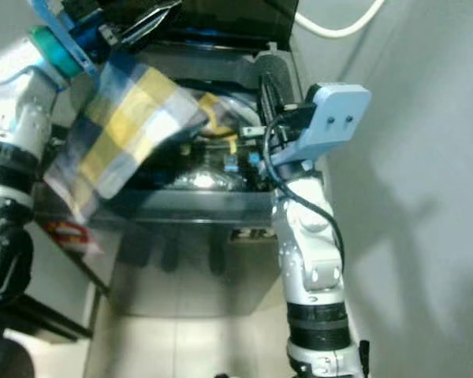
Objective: Clothes washing
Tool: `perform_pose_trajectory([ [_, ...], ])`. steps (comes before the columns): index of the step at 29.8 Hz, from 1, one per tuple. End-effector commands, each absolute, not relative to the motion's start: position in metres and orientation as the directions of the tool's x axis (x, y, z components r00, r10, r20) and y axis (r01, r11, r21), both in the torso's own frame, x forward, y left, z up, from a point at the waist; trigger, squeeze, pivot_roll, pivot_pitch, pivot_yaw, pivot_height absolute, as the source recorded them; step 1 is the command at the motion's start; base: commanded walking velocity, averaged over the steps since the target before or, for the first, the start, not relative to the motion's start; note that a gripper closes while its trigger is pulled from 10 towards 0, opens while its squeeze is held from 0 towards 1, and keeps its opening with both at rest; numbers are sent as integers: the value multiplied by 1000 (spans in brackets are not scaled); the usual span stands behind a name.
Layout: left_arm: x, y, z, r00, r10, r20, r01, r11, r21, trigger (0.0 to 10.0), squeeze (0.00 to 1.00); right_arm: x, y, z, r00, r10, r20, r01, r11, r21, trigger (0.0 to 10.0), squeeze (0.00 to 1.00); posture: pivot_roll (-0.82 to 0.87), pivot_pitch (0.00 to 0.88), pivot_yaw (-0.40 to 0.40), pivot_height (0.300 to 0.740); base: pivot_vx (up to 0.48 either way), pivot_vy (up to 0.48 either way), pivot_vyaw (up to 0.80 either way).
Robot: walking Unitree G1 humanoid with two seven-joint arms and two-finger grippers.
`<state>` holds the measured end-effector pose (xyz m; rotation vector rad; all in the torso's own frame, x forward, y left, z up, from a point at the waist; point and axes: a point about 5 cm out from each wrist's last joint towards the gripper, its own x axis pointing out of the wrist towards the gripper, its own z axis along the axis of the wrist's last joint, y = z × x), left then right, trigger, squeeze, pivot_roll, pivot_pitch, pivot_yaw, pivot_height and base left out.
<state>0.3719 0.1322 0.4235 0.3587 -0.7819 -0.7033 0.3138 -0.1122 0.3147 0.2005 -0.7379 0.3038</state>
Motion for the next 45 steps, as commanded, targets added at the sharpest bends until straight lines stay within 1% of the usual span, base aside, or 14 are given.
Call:
perform_pose_trajectory([
  [1,379,134,412,564,-668,485,433,740,516,10000,0,314,-111,314,694,207,689,-352,933,75,10000,0,56,178,-10,731,0,0,0],
  [2,393,139,394,660,-627,414,502,778,378,10000,1000,315,-110,314,693,210,690,-357,931,74,10000,0,55,176,-8,731,0,0,0],
  [12,402,146,369,730,-620,289,565,784,257,10000,1000,315,-112,314,695,204,690,-350,934,76,10000,0,49,177,1,731,0,0,0],
  [15,390,143,343,658,-748,92,651,625,431,10000,1000,315,-113,313,696,197,690,-342,937,77,10000,0,49,177,8,731,0,0,0],
  [17,390,143,343,658,-748,92,651,625,431,10000,1000,315,-113,313,696,197,690,-342,937,77,10000,0,49,177,8,731,0,0,0],
  [21,372,150,332,596,-802,-33,653,461,601,10000,1000,315,-114,313,697,195,690,-339,938,76,10000,0,53,177,8,731,0,0,0],
  [22,363,155,329,577,-812,-85,646,390,656,10000,98,315,-115,313,697,194,691,-338,938,76,10000,0,58,177,8,731,0,0,0],
  [23,363,155,329,577,-812,-85,646,390,656,10000,98,315,-115,313,697,194,691,-338,938,76,10000,0,58,177,8,731,0,0,0],
  [24,356,159,325,565,-816,-124,638,337,693,10000,0,315,-115,313,697,194,691,-337,938,77,10000,0,58,177,8,731,0,0,0],
  [28,339,163,321,537,-837,-107,611,299,733,10000,0,315,-114,312,697,195,690,-340,937,79,10000,0,65,178,6,731,0,0,0],
  [31,315,151,314,442,-893,-87,659,257,707,10000,0,316,-112,311,698,202,687,-350,933,81,10000,0,73,178,-2,731,0,0,0],
  [37,306,147,309,402,-909,-106,690,225,688,10000,0,316,-111,311,698,204,687,-352,932,81,10000,0,74,178,-3,731,0,0,0],
  [39,294,139,287,363,-903,-229,711,110,695,10000,0,317,-110,311,697,211,686,-361,929,81,10000,0,83,175,-9,731,0,0,0],
  [45,281,132,263,339,-871,-356,734,8,679,10000,0,318,-108,311,695,214,686,-365,927,81,10000,0,78,177,-6,731,0,0,0],
])
